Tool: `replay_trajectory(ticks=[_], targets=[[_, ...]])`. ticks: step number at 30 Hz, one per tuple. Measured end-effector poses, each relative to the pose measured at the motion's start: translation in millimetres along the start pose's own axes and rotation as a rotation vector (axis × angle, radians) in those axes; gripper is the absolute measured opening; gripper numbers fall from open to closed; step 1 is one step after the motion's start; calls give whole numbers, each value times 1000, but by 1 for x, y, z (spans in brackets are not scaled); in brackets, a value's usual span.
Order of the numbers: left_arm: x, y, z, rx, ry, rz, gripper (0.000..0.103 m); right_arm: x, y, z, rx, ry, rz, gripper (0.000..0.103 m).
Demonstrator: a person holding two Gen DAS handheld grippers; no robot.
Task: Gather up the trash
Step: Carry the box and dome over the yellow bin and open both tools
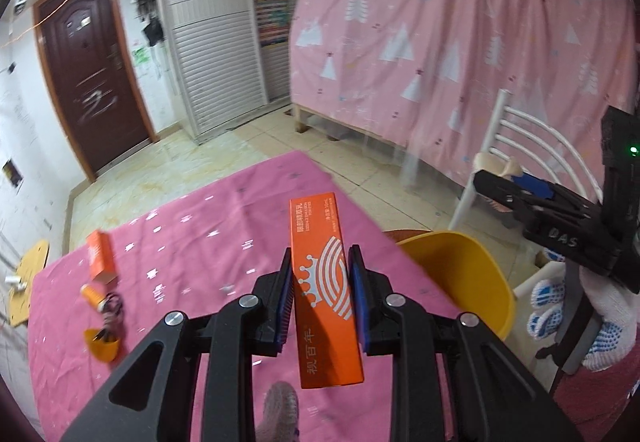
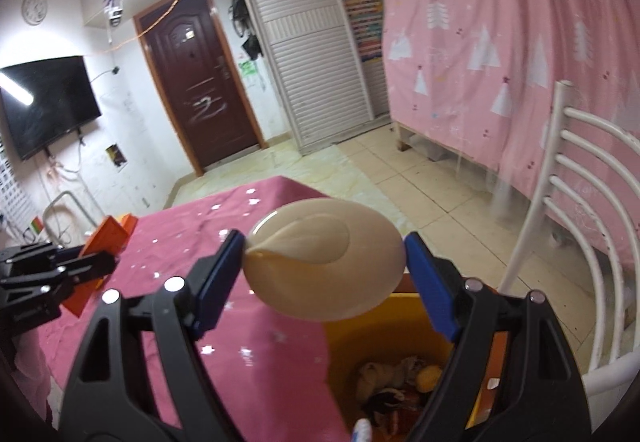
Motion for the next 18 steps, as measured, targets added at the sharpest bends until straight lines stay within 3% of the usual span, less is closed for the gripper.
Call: replay_trajectory(ticks=[6,15,18], targets=[[12,-38,-20,-48,21,-37,18,1,-29,1,-30,-10,-53,88],[20,-83,-57,-283,65,-5,18,10,-64,19,-46,-82,-154,90],[20,-94,-67,-327,68,15,19,12,-70,23,-49,-99,-179,91]])
Point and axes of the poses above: each gripper's, at about its wrist camera, not at the fingertips, and z roughly against the way its jaws point, y to its left, x to its top, the point moved 4 cm from there along -z, roughly the way its jaws point, and after that the axes turned 8 degrees about -x, right-handed, at the moved point
